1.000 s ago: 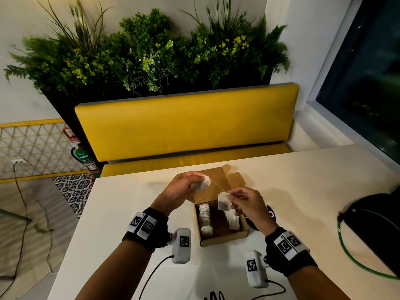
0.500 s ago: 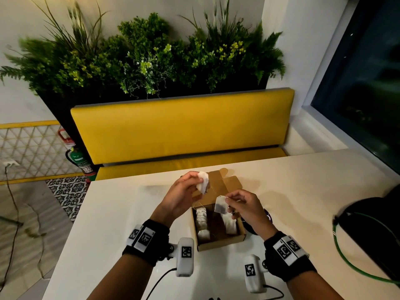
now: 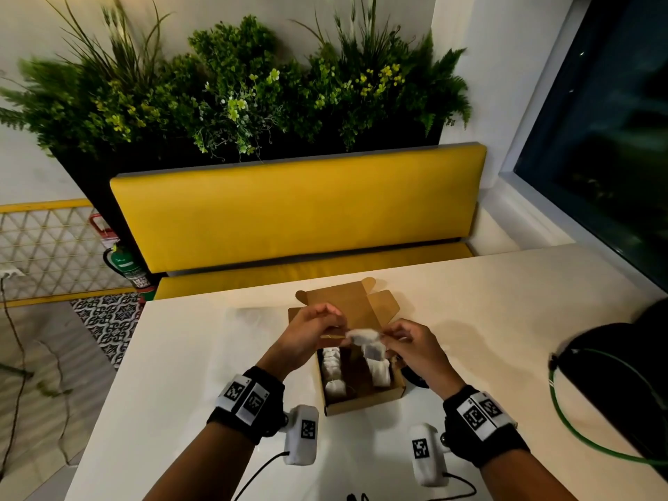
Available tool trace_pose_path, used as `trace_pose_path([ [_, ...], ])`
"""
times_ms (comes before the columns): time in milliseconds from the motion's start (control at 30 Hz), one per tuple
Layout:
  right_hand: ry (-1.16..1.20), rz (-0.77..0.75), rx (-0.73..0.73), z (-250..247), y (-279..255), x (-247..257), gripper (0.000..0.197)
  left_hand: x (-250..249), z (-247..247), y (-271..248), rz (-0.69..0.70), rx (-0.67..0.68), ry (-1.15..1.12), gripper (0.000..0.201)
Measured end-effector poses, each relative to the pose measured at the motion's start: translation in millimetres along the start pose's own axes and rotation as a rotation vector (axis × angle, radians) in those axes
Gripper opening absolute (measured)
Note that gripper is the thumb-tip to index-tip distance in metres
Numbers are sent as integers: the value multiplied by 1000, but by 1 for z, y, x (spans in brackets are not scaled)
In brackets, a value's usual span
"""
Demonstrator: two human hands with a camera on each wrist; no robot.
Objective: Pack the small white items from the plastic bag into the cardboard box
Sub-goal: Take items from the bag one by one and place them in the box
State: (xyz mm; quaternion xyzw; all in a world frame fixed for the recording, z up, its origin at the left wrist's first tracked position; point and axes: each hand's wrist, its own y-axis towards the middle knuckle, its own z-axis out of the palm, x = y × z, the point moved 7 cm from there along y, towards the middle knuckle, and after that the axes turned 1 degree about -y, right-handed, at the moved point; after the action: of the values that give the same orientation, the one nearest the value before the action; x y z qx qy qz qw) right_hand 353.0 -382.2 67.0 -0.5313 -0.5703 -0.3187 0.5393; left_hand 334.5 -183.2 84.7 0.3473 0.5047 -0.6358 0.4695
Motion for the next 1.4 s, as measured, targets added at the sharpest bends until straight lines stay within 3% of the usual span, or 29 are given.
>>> trace_pose_path([
  [133,-81,29,-9,-7,2,-10,5,21,15,2,-39,18,118,2],
  [267,48,135,44,2,5,-26,11,53,33,5,-149,63,-50,13],
  [433,177,188,-27,-5,9,-32,5,58,37,5,-86,86,-99,22],
  [533,126,187,-59,-11,12,-29,7,58,40,11,17,99,117,21],
  [700,-248,44,-83,-11,20,-14,8,46,62,16,346,63,980,25],
  [833,-202,39,-53,-10,18,-7,5,35,70,17,458,8,1083,15],
  [967,-71,98,-23,-19,18,-16,7,35,65,19,422,62,1040,11],
  [1133,12,191,-4,-34,23,-43,3,46,30,29,257,-20,951,10],
  [1400,-36,170,139,-31,22,-62,7,87,43,46,4,58,1152,17],
])
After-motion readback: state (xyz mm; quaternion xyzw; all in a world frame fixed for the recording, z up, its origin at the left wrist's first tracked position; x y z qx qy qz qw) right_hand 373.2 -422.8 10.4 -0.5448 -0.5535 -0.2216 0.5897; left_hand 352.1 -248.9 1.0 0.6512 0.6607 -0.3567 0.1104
